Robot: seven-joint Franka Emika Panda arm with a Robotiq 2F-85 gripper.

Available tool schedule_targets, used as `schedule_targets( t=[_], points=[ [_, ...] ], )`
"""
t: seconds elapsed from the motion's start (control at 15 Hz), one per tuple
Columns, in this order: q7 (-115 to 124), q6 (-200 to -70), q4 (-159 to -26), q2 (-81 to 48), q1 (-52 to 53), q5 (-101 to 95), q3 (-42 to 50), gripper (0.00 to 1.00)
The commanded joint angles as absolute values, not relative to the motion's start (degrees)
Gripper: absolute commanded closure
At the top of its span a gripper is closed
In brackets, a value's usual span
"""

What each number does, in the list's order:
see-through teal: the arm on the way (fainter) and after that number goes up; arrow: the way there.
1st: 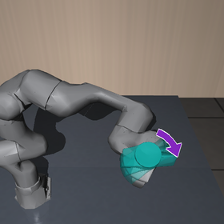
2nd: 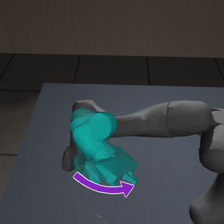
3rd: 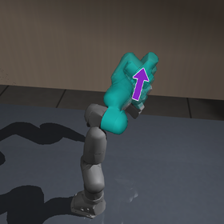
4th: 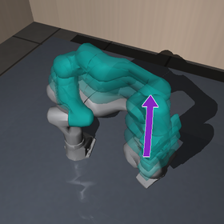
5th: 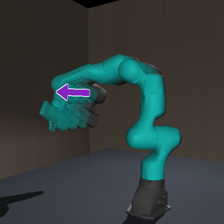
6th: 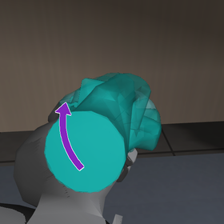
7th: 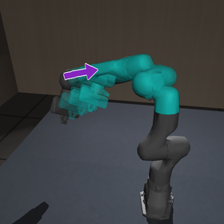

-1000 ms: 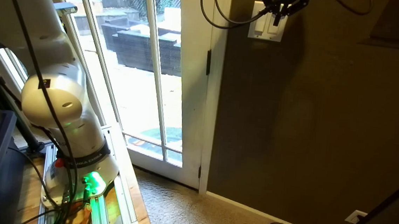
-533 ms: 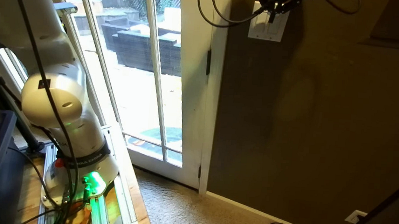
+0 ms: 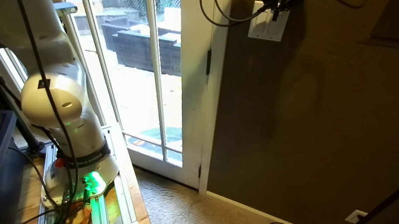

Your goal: Turn off the light switch on the right.

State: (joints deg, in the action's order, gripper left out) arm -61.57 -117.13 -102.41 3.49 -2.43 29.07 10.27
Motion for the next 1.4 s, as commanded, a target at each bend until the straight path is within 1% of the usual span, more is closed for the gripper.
schedule_targets(
  t=[0.0,0.8,1.27,1.33],
  points=[
    [-63.57,-118.86,-103.59,4.31,-3.35,29.47,9.29,1.00],
    [-69.87,-117.87,-105.38,3.54,-3.95,39.31,9.22,1.00],
    [-55.88,-130.24,-111.42,12.52,-4.42,28.37,7.60,0.99],
    [-52.53,-131.65,-112.01,13.84,-4.57,25.93,7.46,0.74]
  ],
)
